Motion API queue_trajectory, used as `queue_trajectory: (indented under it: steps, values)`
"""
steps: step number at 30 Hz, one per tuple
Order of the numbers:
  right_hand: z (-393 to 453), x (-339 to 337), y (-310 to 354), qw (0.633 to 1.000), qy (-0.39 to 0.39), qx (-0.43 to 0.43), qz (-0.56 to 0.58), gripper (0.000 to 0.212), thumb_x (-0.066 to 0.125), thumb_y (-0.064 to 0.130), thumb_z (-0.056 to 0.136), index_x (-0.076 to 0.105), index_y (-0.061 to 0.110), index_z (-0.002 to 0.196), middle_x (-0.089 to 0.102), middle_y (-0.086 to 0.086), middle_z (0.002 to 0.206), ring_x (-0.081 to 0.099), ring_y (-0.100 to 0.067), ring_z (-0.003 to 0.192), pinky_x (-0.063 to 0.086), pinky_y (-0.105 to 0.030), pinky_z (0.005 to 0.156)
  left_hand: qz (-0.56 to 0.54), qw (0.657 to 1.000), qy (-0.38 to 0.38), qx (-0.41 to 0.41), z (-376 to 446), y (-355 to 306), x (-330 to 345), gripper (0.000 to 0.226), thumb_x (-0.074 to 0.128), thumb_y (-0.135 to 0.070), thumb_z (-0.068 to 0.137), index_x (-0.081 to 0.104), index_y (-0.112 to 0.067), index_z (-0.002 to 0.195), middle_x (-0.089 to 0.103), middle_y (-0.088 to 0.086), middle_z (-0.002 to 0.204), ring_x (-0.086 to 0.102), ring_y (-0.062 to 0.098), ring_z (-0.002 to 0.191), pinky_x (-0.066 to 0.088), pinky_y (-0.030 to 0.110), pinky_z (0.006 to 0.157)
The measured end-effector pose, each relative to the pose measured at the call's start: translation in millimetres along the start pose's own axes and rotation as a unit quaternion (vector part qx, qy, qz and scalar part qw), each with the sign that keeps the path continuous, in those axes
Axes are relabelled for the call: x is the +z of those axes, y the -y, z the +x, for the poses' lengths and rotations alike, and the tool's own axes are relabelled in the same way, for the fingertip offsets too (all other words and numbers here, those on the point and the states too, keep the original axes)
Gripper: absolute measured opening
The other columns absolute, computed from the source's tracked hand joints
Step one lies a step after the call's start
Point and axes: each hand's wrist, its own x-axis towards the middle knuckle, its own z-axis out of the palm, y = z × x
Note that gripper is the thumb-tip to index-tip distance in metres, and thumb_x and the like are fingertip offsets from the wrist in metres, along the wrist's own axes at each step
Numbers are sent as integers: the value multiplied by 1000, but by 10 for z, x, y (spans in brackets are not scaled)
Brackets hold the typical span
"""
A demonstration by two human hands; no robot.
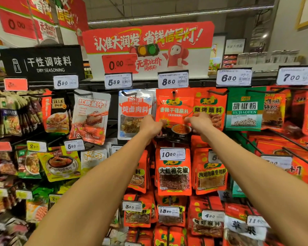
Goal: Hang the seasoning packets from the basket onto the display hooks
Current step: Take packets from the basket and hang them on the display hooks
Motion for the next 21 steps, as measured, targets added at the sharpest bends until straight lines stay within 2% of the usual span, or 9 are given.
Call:
queue_trajectory:
  steps: [2, 4, 6, 8, 10, 15, 21]
  values:
    - [-140, -89, 17, 999, -27, -32, -21, 37, 74, 39, 85, 69, 15, 113, 69, -3, 104, 64, -25, 99, 55, -41, 87, 5, 1000, -12, 26, -113, -5, -108, 22, 71, -30, 93, 60, -20, 109, 64, -1, 106, 59, 11, 80, 46, 23, 68]
    - [-323, -200, 28, 996, -61, -70, 4, 35, 71, 38, 88, 71, 16, 115, 71, 0, 107, 65, -22, 100, 53, -37, 86, -9, 999, -28, 41, -242, -18, -210, 39, 66, -30, 96, 61, -12, 130, 65, -3, 120, 66, 17, 90, 55, 23, 74]
    - [-531, -339, 11, 992, -25, -81, 94, 16, 65, 28, 95, 71, 17, 104, 76, -4, 97, 72, -21, 85, 59, -39, 74, -62, 997, -14, 35, -405, -19, -309, 25, 61, -28, 99, 68, -14, 119, 70, 4, 121, 71, 24, 101, 58, 36, 87]
    - [-755, -508, -48, 982, 38, -84, 164, 12, 60, 19, 98, 68, 14, 92, 75, -8, 77, 71, -20, 62, 55, -30, 53, -123, 992, 36, 17, -613, 0, -395, 17, 58, -27, 101, 71, -17, 105, 75, 10, 111, 75, 26, 95, 59, 39, 84]
    - [-952, -691, -160, 976, 67, -84, 187, 16, 58, 14, 98, 66, 9, 86, 72, -8, 65, 68, -20, 51, 50, -24, 44, -175, 982, 74, -2, -836, 48, -465, 19, 55, -24, 102, 72, -14, 104, 78, 11, 101, 76, 25, 86, 60, 35, 77]
    - [-1315, -968, -759, 970, 101, -46, 217, 22, 56, 8, 97, 64, 8, 77, 68, -9, 60, 64, -19, 46, 49, -22, 41, -238, 967, 73, -54, -1389, 334, -351, 21, 49, -15, 103, 68, -9, 99, 77, 7, 84, 72, 17, 69, 58, 25, 63]
    - [-1667, -885, -1954, 959, 174, 87, 206, 23, 56, 5, 98, 63, 6, 76, 68, -11, 59, 65, -20, 45, 50, -23, 40, -232, 954, 63, -181, -2054, 1026, 262, 20, 48, -14, 102, 64, -11, 91, 71, 4, 77, 65, 13, 61, 54, 26, 61]
